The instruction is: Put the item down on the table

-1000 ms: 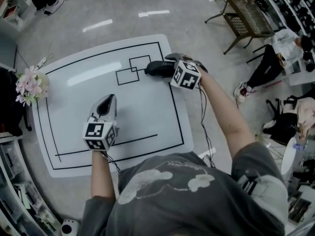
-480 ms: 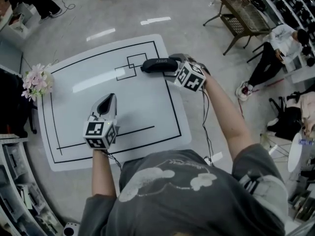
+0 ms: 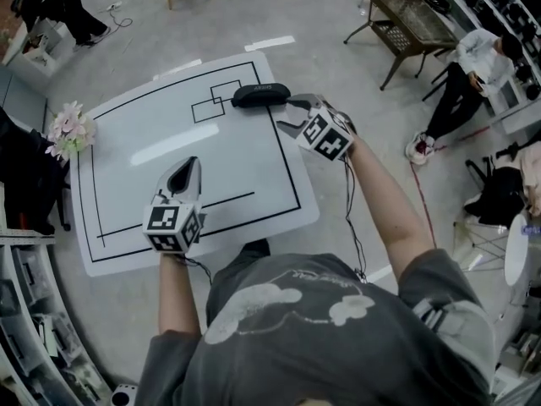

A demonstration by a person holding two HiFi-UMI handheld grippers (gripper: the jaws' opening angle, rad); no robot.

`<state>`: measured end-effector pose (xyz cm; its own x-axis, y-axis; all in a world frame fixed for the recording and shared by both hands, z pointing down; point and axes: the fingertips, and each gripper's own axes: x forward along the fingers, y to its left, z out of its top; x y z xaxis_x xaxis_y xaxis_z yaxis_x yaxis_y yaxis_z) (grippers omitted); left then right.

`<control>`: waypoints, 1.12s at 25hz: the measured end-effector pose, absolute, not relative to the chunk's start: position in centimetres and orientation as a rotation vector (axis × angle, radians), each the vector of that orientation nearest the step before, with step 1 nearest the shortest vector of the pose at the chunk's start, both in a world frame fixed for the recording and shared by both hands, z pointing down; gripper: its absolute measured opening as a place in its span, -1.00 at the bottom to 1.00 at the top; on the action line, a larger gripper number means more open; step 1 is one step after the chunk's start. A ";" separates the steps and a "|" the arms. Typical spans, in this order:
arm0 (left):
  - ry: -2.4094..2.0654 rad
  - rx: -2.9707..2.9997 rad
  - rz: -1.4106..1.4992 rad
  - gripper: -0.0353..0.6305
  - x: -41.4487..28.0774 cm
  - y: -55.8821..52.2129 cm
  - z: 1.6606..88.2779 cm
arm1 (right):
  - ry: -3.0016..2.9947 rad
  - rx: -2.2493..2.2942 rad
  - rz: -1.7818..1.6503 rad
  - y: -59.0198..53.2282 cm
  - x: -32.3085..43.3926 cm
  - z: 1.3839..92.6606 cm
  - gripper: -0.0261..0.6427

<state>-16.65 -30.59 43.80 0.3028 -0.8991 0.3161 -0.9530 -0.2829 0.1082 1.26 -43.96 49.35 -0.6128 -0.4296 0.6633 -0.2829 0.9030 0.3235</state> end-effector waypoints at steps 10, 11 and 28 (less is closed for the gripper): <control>-1.720 2.339 0.269 -0.88 -11.9 -22.2 41.2 | -2.416 0.541 -0.128 -33.5 3.9 46.1 -0.48; -1.723 2.340 0.266 -0.88 -11.4 -21.1 40.9 | -2.434 0.541 -0.121 -32.3 4.2 45.9 -0.50; -1.740 2.245 0.273 -0.88 -8.4 -7.6 42.6 | -2.618 0.695 -0.082 -19.7 5.0 45.8 -0.93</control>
